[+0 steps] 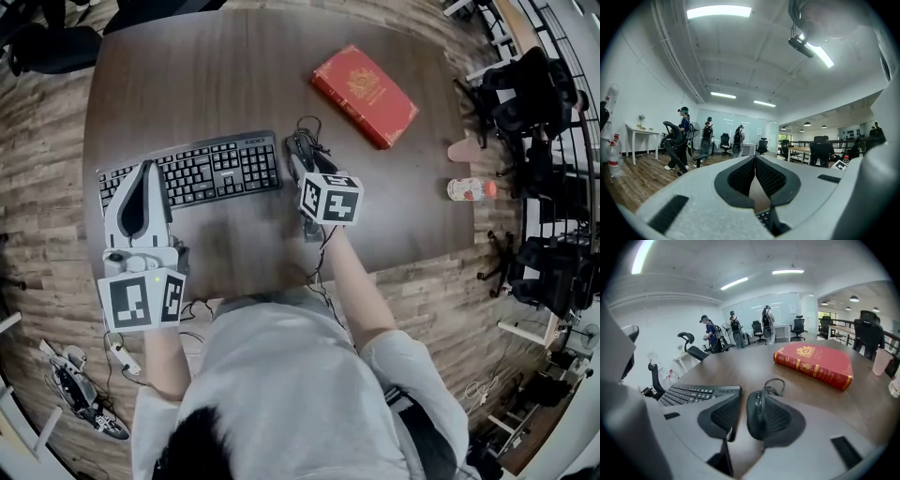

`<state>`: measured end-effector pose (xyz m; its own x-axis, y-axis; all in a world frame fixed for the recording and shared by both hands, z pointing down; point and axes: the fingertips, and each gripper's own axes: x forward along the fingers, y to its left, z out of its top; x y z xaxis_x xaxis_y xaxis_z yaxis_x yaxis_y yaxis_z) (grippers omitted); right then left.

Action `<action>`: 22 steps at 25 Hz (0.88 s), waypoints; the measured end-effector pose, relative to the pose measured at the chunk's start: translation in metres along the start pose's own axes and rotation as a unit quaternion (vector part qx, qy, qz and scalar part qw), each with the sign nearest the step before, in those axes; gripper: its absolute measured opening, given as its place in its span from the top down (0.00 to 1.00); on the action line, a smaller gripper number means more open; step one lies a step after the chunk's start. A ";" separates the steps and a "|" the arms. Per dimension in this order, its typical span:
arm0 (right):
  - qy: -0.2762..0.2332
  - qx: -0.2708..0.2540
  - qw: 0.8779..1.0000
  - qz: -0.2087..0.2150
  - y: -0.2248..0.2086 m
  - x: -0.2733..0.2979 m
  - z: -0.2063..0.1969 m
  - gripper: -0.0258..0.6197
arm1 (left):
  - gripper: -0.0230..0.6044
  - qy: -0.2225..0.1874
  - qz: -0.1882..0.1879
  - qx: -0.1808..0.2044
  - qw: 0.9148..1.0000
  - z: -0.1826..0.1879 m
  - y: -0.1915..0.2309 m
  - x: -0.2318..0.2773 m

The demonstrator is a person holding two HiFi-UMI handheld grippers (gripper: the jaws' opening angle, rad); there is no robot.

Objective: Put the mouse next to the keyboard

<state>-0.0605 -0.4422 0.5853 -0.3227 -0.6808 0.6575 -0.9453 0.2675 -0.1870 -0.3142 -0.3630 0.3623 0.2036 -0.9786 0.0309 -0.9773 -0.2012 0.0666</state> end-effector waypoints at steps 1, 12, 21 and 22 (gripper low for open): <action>-0.015 0.005 1.000 0.009 0.004 -0.008 0.004 0.76 | 0.95 -0.001 0.001 0.001 1.000 0.001 -0.001 -0.002; -0.135 -0.073 0.985 0.081 0.041 -0.085 0.040 0.93 | 0.95 -0.016 0.013 0.009 1.000 0.013 -0.025 -0.031; -0.182 -0.103 0.973 0.097 0.045 -0.142 0.050 0.93 | 0.95 -0.029 0.019 0.016 0.999 0.027 -0.058 -0.062; -0.186 -0.102 0.972 0.099 0.045 -0.148 0.051 0.93 | 0.95 -0.031 0.020 0.016 0.999 0.029 -0.061 -0.065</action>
<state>-0.0575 -0.3644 0.4426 -0.5283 -0.7917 0.3068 -0.8458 0.5224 -0.1085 -0.2695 -0.2879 0.3272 0.1611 -0.9865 -0.0292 -0.9862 -0.1621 0.0349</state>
